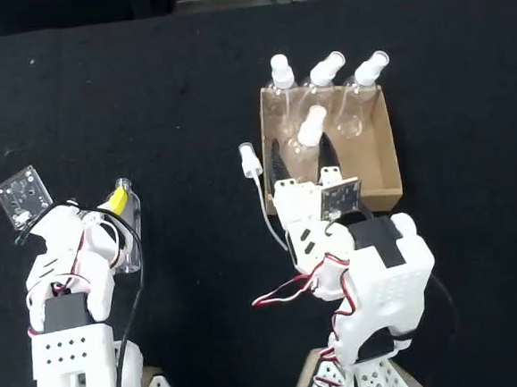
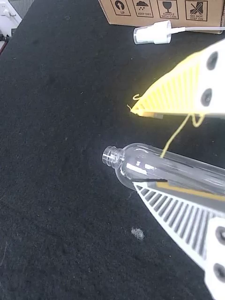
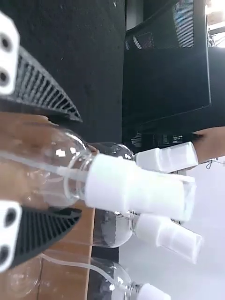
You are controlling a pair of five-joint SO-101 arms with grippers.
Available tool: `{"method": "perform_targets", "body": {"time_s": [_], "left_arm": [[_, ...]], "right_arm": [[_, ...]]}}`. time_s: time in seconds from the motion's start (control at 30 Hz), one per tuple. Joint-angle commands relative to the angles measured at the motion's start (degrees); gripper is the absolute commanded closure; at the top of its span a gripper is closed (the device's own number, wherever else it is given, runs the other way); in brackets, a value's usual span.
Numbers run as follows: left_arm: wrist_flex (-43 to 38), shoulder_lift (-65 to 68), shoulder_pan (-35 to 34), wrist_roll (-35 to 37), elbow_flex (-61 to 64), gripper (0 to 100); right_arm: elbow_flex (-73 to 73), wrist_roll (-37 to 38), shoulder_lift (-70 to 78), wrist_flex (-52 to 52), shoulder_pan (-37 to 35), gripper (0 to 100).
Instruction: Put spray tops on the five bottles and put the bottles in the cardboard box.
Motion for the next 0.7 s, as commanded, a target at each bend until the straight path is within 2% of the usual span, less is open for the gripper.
{"method": "perform_targets", "body": {"time_s": [0.0,0.23,0.43,0.67], "left_arm": [[-1.3,-0.4,-0.7,0.6,-0.9,79],[-1.3,-0.4,-0.7,0.6,-0.9,79],[-1.4,-0.4,-0.7,0.6,-0.9,79],[-1.4,-0.4,-0.7,0.6,-0.9,79]], "right_arm": [[0.4,0.4,-0.5,-0.1,-1.1,79.3],[0.5,0.4,-0.5,-0.2,-1.1,80.7],[4.4,0.4,-0.2,-9.4,-2.3,80.7],[3.6,0.4,-0.5,-6.1,-2.9,80.7]]}}
